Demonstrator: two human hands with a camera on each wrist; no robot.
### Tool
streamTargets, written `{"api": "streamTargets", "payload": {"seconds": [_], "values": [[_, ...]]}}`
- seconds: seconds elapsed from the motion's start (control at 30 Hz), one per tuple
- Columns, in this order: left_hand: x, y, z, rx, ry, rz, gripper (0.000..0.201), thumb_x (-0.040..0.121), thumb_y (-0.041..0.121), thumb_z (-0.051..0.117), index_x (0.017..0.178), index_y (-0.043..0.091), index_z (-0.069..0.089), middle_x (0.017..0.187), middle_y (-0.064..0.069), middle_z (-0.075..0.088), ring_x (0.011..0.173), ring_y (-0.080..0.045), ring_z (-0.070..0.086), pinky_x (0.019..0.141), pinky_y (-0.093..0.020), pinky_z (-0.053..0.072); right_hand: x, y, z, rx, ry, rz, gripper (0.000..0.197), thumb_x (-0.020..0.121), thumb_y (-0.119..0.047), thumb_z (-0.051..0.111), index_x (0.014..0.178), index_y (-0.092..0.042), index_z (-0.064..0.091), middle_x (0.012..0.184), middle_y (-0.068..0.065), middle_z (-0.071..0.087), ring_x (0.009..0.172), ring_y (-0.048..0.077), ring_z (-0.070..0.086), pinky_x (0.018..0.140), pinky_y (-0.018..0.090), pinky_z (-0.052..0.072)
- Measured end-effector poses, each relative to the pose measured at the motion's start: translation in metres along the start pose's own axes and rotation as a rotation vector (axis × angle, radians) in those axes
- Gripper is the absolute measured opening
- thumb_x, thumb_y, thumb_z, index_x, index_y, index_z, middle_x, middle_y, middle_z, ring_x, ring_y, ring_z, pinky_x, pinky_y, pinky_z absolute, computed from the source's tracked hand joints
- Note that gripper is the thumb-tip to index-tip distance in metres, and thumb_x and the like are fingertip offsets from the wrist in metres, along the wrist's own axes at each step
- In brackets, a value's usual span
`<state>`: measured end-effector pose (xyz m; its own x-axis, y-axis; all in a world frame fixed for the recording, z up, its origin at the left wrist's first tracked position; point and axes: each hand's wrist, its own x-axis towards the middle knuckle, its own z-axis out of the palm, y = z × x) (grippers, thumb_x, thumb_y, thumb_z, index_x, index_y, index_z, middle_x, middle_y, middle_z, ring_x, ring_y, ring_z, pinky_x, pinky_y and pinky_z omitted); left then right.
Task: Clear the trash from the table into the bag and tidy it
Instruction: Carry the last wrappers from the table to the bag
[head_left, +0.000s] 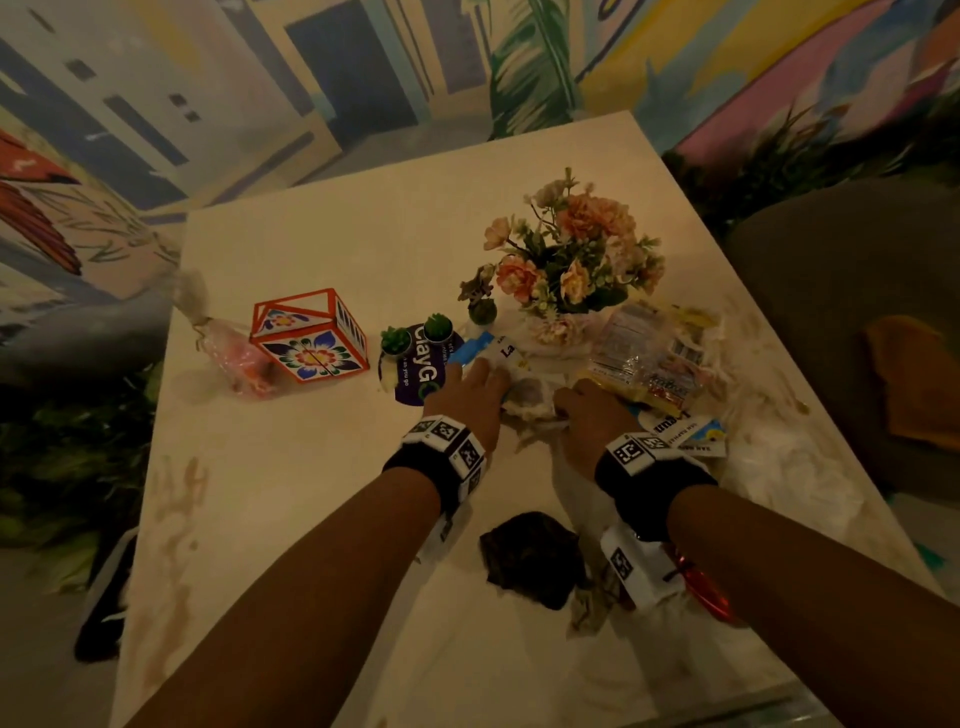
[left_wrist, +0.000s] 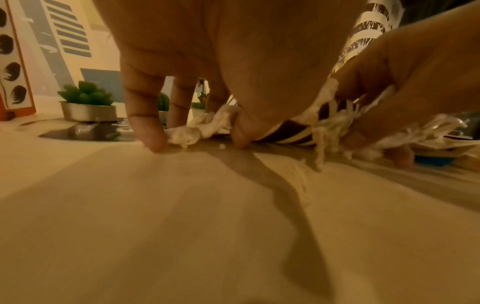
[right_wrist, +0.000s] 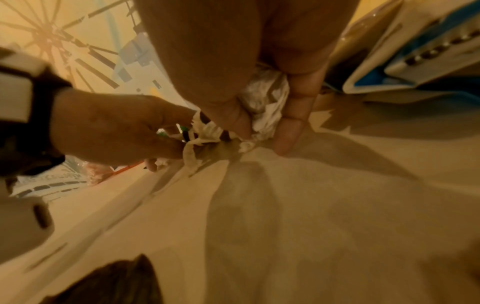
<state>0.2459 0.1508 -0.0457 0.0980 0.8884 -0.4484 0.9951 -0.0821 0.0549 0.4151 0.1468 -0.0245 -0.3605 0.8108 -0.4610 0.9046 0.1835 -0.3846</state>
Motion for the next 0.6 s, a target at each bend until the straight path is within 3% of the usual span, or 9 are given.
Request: {"api": "streamTargets", "payload": {"seconds": [0.07,0.17,0.27,0.37,0.47,0.6], "values": [[-0.002,0.0,0.003,0.031,0.056,0.001,0.055,0.094,0.019,0.042,0.145,0.019,0.022,0.151,-0.006,0.02,0.136,-0.04,0.019,0.091,-0.055,0.047,-0.003,0.0,-0.003,0.002,0.023,0.01,0.009,0.089,-0.013,0.051,0.095,-0.017,0.045,0.095,0.006,0.04,0.099,0.03,0.048,0.072,0.031,0.03],[-0.004,0.002,0.005,0.076,0.104,0.014,0.047,0.094,0.014,0.043,0.139,0.011,0.032,0.141,-0.01,0.031,0.129,-0.038,0.029,0.082,-0.048,0.052,-0.009,-0.001,-0.005,0.027,0.068,0.054,0.019,0.089,-0.019,0.05,0.078,-0.021,0.035,0.079,-0.001,0.032,0.082,0.026,0.043,0.069,0.031,0.03],[-0.007,0.001,0.005,0.068,0.138,0.038,0.038,0.093,0.01,0.045,0.13,0.008,0.041,0.133,-0.012,0.038,0.122,-0.035,0.035,0.083,-0.042,0.05,-0.019,-0.002,-0.01,0.03,0.102,0.071,0.011,0.091,-0.025,0.047,0.086,-0.02,0.038,0.081,-0.002,0.033,0.078,0.022,0.037,0.069,0.031,0.031],[-0.009,-0.005,0.006,-0.022,0.166,0.069,0.034,0.095,0.013,0.042,0.129,0.007,0.043,0.131,-0.013,0.041,0.121,-0.034,0.037,0.09,-0.042,0.045,-0.027,-0.003,-0.013,0.032,0.14,0.056,0.023,0.09,-0.026,0.044,0.071,-0.027,0.031,0.072,-0.007,0.025,0.076,0.021,0.032,0.067,0.031,0.029],[-0.013,-0.012,0.007,-0.112,0.208,0.072,0.031,0.095,0.012,0.042,0.126,0.006,0.044,0.128,-0.015,0.044,0.116,-0.032,0.041,0.093,-0.04,0.04,-0.031,-0.007,-0.018,0.083,0.208,0.05,0.027,0.086,-0.023,0.047,0.067,-0.024,0.028,0.072,-0.002,0.029,0.069,0.021,0.03,0.065,0.031,0.028],[-0.024,-0.017,0.002,-0.236,0.334,0.069,0.021,0.091,0.004,0.044,0.111,0.001,0.05,0.115,-0.017,0.049,0.101,-0.032,0.047,0.076,-0.029,0.031,-0.037,-0.012,-0.027,0.117,0.28,0.028,0.038,0.082,-0.018,0.053,0.059,-0.028,0.025,0.061,-0.006,0.029,0.053,0.008,0.026,0.049,0.027,0.018]]}}
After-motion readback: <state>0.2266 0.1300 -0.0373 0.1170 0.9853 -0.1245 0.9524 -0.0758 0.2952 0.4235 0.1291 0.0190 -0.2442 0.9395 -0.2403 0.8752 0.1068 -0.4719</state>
